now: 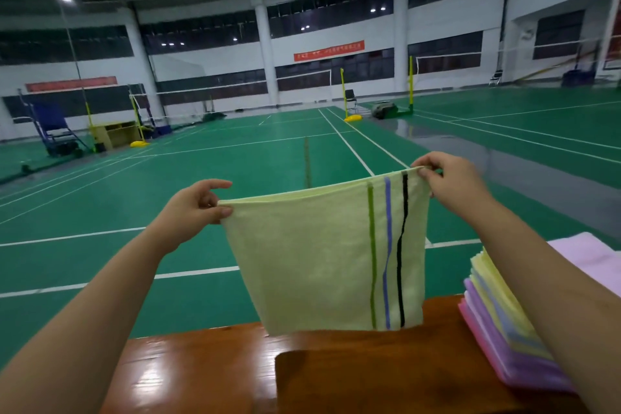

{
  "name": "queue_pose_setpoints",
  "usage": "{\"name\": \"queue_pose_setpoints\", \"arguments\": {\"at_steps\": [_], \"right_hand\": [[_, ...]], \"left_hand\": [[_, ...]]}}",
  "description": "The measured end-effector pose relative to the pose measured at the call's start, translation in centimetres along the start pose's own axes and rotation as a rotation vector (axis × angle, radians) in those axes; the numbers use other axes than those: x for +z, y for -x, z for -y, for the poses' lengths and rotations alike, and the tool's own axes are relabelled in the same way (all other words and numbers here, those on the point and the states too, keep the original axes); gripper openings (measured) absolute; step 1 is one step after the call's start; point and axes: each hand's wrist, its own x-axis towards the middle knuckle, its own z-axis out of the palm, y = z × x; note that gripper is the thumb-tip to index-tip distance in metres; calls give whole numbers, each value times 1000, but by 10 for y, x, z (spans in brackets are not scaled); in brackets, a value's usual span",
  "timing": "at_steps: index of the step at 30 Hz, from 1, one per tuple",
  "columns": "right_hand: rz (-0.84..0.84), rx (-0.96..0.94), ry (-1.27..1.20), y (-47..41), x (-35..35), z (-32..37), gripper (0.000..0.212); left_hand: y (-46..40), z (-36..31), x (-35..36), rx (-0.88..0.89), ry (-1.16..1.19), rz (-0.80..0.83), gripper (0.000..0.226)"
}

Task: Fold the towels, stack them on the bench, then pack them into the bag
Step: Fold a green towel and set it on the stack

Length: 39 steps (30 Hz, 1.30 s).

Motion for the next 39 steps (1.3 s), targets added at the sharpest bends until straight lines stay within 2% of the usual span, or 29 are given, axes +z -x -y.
{"name": "queue_pose_setpoints", "arguments": {"at_steps": [4,6,10,14,19,20,23,25,27,30,33,36,39], "right_hand": [[-10,-10,-8,-4,3,7,20],[52,-2,31,-7,3,9,23],[153,19,45,-10,2,9,14],[149,-26,-114,-10,-5,10,6],[389,70,-508,2,-4,5,8],[425,85,-612,5,-5,3,13],[475,91,-836,9,-9,-2,53],[488,83,-920,11,-8,-3,57],[488,154,-987,11,-4,-1,48],[456,358,-1081,11,18,-7,41],[417,624,-1081,18,52,-24,13],[327,828,-1117,34,86,-43,10],[233,835,-1011,59,114,-49,14]], "left_hand": [[0,3,-4,-69,-61,-53,16],[-1,5,-8,-93,-20,-65,15],[-2,7,-11,-96,71,-110,16],[-1,2,-16,-66,301,-217,18],[10,2,-18,-113,528,-114,27],[13,3,-18,-121,591,-108,31],[22,5,-18,-147,723,-105,39],[27,7,-15,-167,785,-99,34],[29,10,-8,-221,844,-107,37],[31,20,8,-351,924,-98,47],[30,43,31,-527,984,-128,36],[32,74,59,-687,1005,-194,24],[38,94,86,-776,966,-168,16]]}}
